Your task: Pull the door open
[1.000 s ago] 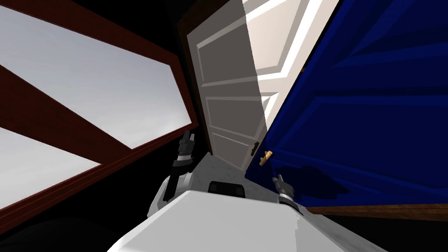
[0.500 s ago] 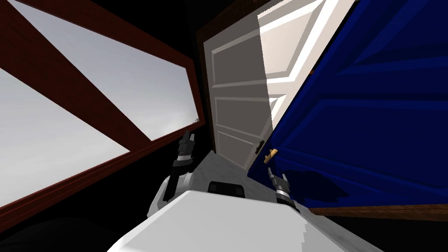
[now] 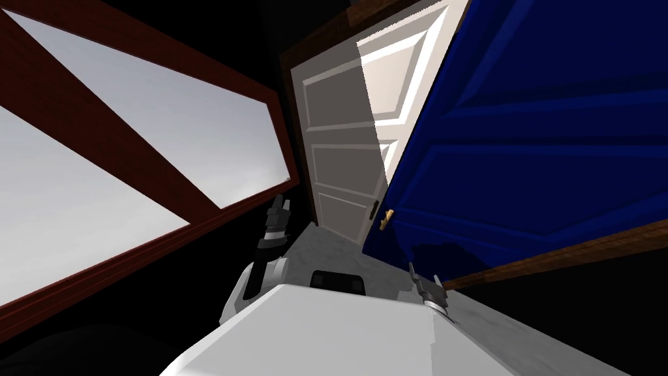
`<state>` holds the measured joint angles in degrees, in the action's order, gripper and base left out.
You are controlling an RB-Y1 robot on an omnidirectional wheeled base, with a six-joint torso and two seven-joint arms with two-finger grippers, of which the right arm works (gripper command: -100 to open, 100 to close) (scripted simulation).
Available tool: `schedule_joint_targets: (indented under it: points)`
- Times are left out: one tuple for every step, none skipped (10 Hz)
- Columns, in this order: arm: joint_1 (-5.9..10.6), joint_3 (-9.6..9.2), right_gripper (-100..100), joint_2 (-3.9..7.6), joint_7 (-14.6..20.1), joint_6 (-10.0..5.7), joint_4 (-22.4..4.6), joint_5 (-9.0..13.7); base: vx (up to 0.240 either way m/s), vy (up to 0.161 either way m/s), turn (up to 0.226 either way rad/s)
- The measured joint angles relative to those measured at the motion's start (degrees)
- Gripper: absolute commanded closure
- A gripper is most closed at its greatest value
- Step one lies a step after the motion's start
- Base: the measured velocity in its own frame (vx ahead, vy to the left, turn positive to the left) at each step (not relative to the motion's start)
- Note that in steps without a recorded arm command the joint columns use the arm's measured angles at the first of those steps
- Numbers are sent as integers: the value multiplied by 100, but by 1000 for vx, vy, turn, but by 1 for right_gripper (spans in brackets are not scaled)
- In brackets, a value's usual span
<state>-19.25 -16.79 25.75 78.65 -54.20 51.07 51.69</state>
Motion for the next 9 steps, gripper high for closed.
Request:
schedule_joint_targets:
  points:
    - [-5,52,-100,7,-18,30,-62,16,120,-100,60]
    - [18,83,-100,0,-42,61,-66,24,160,-32,79]
    - [27,104,-100,0,-79,99,9,33,188,16,60]
    - [68,105,-100,-23,-103,109,38,26,204,24,76]
    - [150,96,-100,-34,-93,104,22,13,223,27,113]
    - [218,82,-100,-48,-74,90,25,-5,208,41,113]
    - [309,47,-100,-53,-9,39,-29,-39,206,-14,93]
    - [421,39,-100,-72,5,42,-27,-49,141,-18,52]
    - [434,51,-100,-82,-38,79,58,-41,186,34,139]
